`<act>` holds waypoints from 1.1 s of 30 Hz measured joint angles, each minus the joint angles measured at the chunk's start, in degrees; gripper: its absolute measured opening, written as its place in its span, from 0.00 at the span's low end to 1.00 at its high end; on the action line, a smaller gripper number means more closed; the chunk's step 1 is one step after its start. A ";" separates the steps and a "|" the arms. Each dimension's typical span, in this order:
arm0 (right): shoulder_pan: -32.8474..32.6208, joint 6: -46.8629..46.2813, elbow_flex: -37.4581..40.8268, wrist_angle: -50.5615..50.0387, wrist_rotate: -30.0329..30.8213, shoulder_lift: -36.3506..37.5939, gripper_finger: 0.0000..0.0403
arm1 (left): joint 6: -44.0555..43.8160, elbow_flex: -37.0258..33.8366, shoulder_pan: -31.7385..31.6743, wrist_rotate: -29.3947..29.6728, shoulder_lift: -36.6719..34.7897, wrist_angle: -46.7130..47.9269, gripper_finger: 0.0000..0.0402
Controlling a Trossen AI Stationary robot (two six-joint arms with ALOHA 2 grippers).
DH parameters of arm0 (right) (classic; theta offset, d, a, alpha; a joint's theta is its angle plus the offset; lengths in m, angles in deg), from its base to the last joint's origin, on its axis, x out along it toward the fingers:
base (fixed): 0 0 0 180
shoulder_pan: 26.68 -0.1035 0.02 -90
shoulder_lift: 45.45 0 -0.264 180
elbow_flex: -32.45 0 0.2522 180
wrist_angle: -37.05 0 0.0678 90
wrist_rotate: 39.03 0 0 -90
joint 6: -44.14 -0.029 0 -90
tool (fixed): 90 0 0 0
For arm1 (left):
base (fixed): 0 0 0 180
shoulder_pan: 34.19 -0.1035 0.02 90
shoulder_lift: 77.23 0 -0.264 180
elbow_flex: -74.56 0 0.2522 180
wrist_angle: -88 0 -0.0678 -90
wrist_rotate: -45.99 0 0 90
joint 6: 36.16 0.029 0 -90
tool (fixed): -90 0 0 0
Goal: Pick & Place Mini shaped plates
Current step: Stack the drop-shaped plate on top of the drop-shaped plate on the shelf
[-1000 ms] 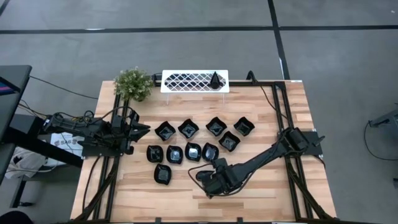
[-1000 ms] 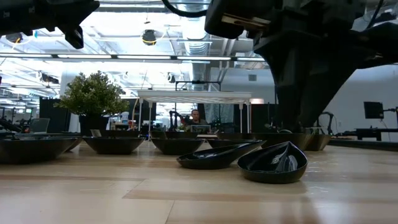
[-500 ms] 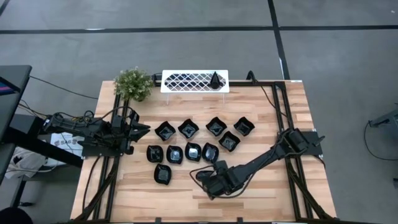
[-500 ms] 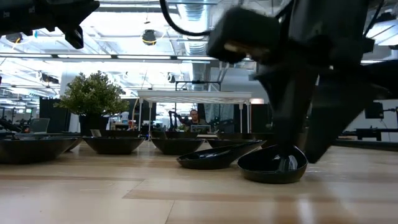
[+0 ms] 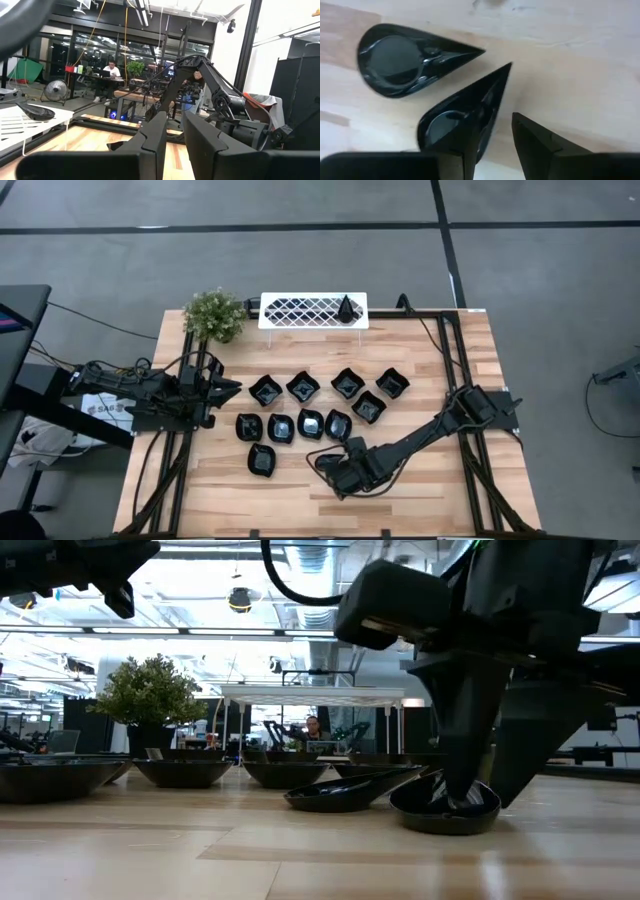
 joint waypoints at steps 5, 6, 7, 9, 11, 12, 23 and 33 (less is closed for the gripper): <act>0.00 0.00 0.00 0.73 1.06 0.00 0.26 | 0.02 0.00 0.00 -0.01 0.00 0.00 0.17; 0.00 0.00 0.00 0.81 1.04 0.00 0.24 | 0.02 0.00 0.00 0.01 0.00 0.00 0.17; 0.00 0.00 0.00 0.83 1.05 -0.04 0.23 | 0.01 0.00 0.00 0.01 0.00 0.00 0.17; 0.03 -0.11 -0.02 1.14 0.99 -0.70 0.21 | 0.01 0.00 0.00 0.01 0.00 0.00 0.17; -0.02 -0.46 -0.02 1.28 1.01 -0.86 0.18 | 0.00 0.00 0.00 0.00 0.00 0.00 0.17; -0.02 -0.45 -0.11 1.81 1.03 -1.48 0.17 | 0.01 0.00 0.00 0.00 0.00 -0.02 0.17; -0.37 -1.05 -0.15 0.23 0.80 -1.06 0.03 | 0.00 0.00 0.00 0.01 -0.02 -0.02 0.17; -0.55 0.98 -3.54 -4.73 0.66 -1.15 0.01 | 0.01 0.00 0.01 0.01 -0.02 -0.02 0.17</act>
